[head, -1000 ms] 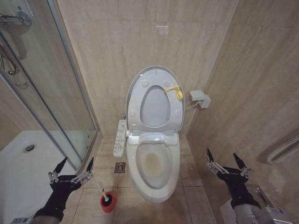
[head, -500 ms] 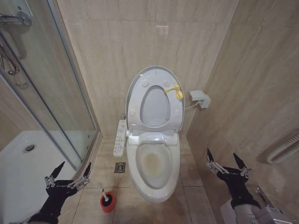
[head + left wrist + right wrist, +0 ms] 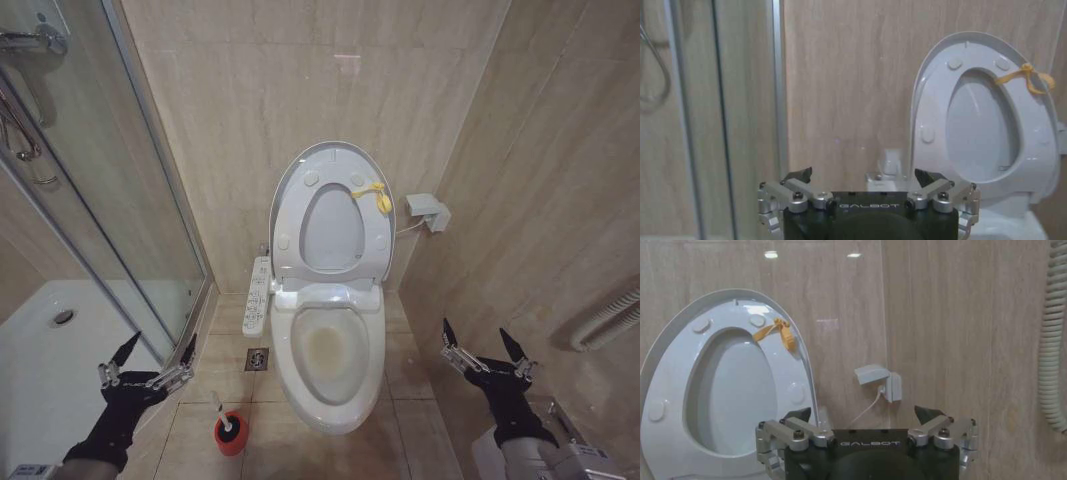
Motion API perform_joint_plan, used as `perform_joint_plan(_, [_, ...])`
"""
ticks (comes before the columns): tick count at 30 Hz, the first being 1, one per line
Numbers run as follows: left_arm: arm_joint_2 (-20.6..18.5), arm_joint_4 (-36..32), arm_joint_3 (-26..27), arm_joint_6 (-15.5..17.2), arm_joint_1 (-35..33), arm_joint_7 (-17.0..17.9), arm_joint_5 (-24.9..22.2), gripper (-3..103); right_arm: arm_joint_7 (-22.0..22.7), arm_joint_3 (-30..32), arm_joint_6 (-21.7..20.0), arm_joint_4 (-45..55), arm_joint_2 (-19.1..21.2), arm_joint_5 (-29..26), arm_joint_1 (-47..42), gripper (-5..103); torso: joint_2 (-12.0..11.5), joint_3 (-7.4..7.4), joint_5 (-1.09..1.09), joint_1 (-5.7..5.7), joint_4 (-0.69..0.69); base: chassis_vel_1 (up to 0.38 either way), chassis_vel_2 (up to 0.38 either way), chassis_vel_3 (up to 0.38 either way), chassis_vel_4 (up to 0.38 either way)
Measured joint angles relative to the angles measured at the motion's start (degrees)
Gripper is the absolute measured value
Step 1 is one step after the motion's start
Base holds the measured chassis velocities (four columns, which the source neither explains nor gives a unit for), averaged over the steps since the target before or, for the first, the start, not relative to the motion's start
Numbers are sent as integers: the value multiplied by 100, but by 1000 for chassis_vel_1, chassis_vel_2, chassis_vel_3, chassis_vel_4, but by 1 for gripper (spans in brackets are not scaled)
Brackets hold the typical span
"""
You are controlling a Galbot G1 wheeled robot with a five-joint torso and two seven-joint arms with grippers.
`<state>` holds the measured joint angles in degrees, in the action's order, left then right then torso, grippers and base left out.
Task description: Open the toilet lid, clean the toilet bowl with a toilet brush, close the toilet lid, and flush.
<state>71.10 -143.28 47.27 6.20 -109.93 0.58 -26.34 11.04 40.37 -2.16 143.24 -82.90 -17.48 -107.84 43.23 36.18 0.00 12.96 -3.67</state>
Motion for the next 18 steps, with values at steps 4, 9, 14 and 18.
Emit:
perform_joint_plan(4, [-48, 2, -53, 291, 61, 32, -197, 100, 0, 0, 0, 0, 0, 0, 0, 100, 0, 0, 0, 0, 0, 0, 0, 0, 0])
perform_joint_plan(9, [-77, 3, -86, 448, 137, 30, -201, 100, 0, 0, 0, 0, 0, 0, 0, 100, 0, 0, 0, 0, 0, 0, 0, 0, 0])
perform_joint_plan(14, [-89, 4, 5, 5, 242, -151, 147, 100, 0, 0, 0, 0, 0, 0, 0, 100, 0, 0, 0, 0, 0, 0, 0, 0, 0])
perform_joint_plan(18, [-89, 4, 101, -436, 272, -341, 272, 100, 0, 0, 0, 0, 0, 0, 0, 100, 0, 0, 0, 0, 0, 0, 0, 0, 0])
